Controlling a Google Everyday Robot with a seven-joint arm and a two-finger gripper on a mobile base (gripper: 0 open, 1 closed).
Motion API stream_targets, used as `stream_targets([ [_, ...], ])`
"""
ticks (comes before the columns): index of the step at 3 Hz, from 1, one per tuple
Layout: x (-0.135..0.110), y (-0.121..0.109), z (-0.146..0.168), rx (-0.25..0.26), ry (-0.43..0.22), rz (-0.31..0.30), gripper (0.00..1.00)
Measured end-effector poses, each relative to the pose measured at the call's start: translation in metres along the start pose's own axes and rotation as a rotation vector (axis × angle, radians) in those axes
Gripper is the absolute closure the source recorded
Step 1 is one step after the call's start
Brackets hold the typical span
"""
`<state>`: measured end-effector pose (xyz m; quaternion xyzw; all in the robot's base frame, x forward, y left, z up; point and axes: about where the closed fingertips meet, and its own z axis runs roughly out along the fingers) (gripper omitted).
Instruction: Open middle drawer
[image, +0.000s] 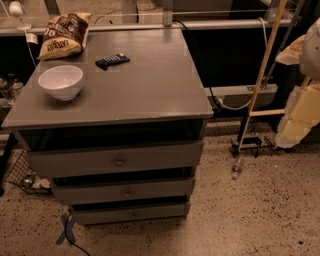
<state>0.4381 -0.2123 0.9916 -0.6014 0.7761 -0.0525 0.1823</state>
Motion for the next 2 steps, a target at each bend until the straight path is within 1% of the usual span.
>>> stream_targets([
  [1,0.0,0.002,0.002,-0.002,-0.003,-0.001,0.0],
  [2,-0.003,0.024,0.02,-0.026,-0.031,-0.009,0.0],
])
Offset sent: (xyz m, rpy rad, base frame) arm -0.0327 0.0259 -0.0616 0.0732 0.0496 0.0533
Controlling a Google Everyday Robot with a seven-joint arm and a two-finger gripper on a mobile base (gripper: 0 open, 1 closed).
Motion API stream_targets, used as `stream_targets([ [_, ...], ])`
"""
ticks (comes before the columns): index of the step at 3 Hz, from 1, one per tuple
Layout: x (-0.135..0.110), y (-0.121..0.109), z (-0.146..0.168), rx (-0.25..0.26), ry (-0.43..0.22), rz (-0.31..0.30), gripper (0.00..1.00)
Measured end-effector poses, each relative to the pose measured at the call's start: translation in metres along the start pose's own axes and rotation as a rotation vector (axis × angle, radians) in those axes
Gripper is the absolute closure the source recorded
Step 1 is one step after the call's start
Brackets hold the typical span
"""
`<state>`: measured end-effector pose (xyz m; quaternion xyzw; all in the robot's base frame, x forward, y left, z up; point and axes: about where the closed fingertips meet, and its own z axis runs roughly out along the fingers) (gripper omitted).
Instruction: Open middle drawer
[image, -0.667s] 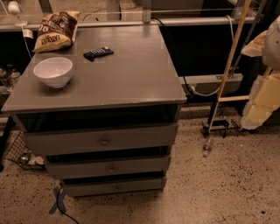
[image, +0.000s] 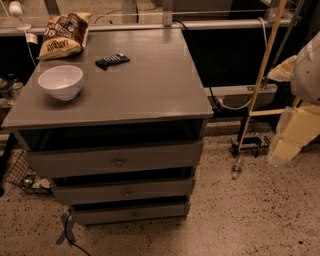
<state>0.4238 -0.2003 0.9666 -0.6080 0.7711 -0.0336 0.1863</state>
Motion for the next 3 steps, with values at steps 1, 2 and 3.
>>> stream_targets([
  [1,-0.01,0.028,0.037,-0.057,-0.053,-0.029,0.0],
  [2,-0.034,0.063,0.085,-0.158,-0.13,-0.05,0.0],
  [3,-0.034,0.062,0.084,-0.154,-0.128,-0.051,0.0],
])
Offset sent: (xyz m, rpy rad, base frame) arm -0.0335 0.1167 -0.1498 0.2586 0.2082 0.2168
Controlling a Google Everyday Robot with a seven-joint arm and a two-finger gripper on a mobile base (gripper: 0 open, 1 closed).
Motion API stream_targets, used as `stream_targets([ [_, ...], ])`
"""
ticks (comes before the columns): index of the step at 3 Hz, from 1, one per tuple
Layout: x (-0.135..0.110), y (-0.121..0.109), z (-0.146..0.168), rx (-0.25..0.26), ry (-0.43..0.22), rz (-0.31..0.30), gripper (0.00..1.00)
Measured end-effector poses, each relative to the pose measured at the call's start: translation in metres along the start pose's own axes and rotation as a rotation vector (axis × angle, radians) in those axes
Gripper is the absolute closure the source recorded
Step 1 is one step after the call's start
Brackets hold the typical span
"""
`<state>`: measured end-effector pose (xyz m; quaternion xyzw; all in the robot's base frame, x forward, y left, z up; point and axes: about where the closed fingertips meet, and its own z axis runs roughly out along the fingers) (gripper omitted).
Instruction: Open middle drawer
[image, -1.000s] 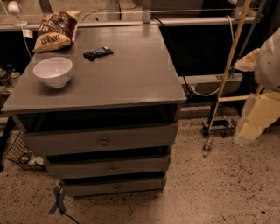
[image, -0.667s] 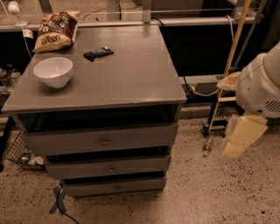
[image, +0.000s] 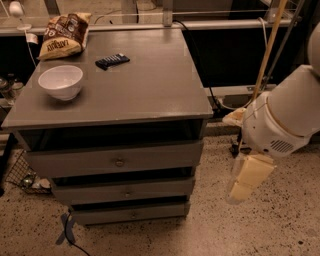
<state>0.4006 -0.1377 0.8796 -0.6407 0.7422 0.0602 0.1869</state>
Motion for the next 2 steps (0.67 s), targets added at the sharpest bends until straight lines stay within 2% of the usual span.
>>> stream_targets([
  [1,0.004,0.01,0.029,-0.053,0.026,-0.004,0.0],
  [2,0.021,0.039,0.122,-0.169,0.038,0.007,0.0],
])
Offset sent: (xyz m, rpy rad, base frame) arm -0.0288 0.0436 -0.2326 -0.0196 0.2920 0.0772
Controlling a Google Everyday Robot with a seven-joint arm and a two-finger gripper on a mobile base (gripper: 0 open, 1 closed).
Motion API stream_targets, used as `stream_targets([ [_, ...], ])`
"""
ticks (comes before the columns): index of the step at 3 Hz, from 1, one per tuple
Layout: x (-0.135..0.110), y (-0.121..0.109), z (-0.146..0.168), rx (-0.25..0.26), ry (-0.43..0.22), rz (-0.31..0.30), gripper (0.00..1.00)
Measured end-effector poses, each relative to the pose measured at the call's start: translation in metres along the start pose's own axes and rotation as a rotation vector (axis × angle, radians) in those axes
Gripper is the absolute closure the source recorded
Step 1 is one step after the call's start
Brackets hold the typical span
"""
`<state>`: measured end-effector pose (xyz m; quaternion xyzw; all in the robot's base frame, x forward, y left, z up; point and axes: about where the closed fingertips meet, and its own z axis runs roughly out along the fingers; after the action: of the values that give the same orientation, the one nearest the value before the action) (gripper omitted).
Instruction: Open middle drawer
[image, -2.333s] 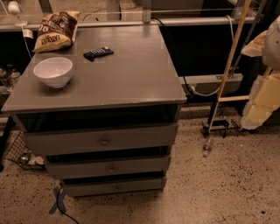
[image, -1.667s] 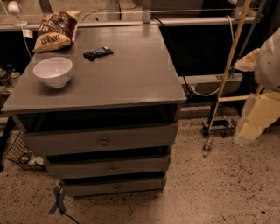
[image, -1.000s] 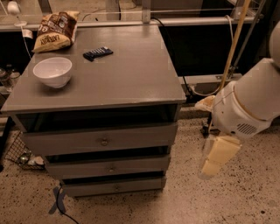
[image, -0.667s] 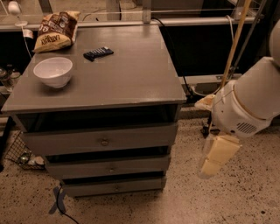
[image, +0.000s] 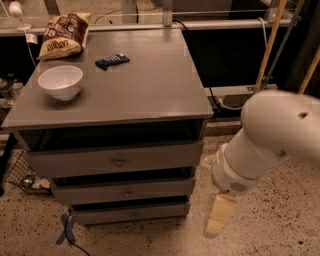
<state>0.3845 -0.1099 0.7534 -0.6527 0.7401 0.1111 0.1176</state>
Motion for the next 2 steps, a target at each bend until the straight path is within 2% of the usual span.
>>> stream_targets([
  [1,0.008,0.004,0.064,-0.045,-0.007,0.016,0.0],
  [2,0.003,0.003,0.144,-0.06,-0.03,0.049,0.0],
])
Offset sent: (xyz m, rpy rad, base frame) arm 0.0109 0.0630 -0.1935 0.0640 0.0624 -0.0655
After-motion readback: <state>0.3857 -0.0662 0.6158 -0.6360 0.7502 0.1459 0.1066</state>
